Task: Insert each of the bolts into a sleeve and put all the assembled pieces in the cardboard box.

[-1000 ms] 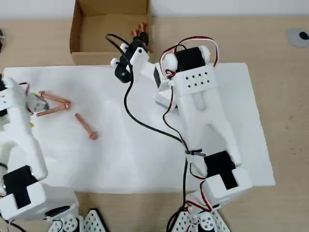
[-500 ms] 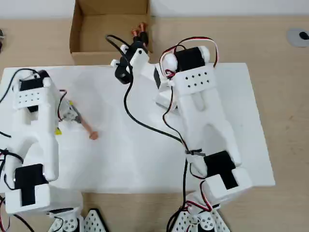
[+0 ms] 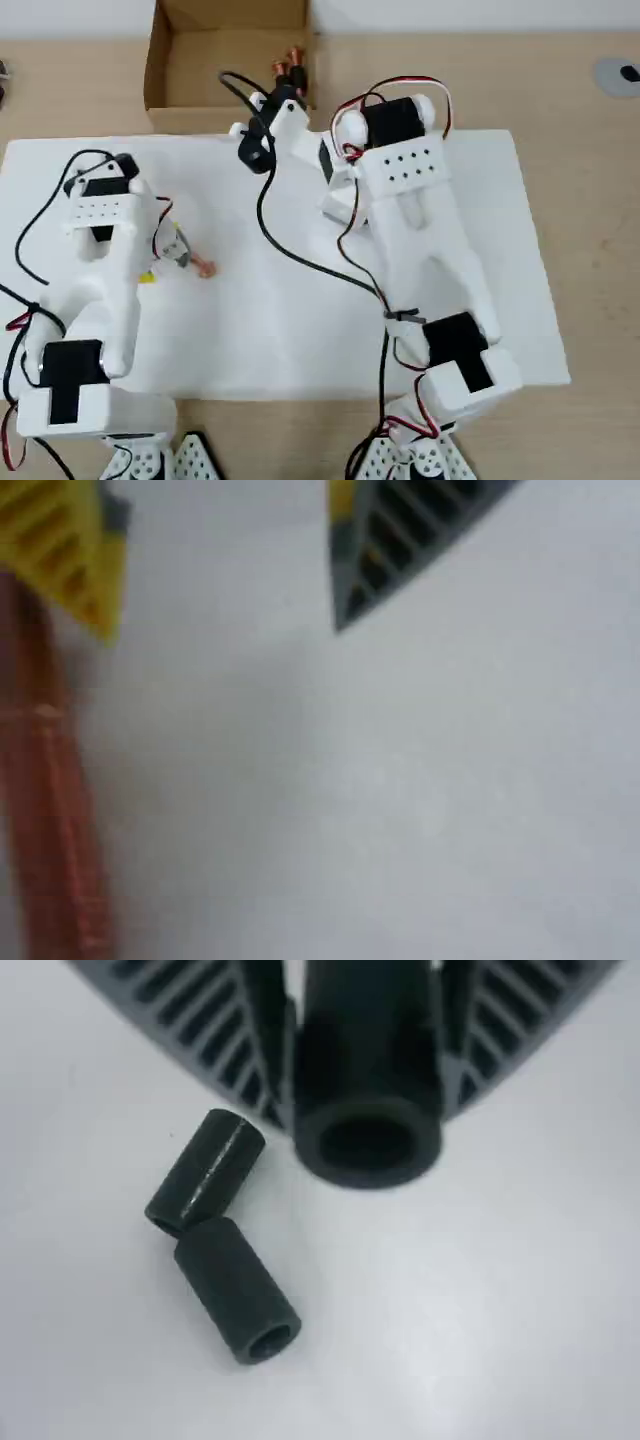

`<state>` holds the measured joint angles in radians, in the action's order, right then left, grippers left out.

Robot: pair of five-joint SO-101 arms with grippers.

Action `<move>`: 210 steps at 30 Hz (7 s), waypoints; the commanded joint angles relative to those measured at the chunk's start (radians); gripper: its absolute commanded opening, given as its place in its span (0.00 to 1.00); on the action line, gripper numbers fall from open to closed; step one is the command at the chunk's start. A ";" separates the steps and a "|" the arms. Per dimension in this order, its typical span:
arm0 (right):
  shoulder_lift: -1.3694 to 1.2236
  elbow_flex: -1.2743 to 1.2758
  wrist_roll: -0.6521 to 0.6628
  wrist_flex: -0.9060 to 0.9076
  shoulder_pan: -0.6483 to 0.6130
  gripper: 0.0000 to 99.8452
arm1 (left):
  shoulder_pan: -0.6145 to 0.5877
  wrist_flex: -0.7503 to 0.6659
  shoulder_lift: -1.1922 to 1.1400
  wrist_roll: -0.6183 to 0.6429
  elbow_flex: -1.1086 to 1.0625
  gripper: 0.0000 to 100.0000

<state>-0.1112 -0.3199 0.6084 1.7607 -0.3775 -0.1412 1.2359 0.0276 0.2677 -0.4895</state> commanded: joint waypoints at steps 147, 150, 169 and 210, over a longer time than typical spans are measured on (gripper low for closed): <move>0.252 0.194 0.060 -0.044 0.102 0.01 | -0.138 0.005 0.363 0.408 -0.161 0.13; 0.254 0.194 0.060 -0.040 0.102 0.01 | -0.152 0.008 0.364 0.531 -0.222 0.13; 0.252 0.194 0.057 -0.037 0.097 0.01 | -0.244 -0.207 0.355 0.916 -0.287 0.13; 0.255 0.194 0.055 -0.035 0.097 0.01 | -0.207 -0.470 0.355 0.948 -0.445 0.13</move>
<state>0.0913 -0.1266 0.6621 1.7315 -0.2885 -0.3606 0.7419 0.3621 1.2160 -0.9344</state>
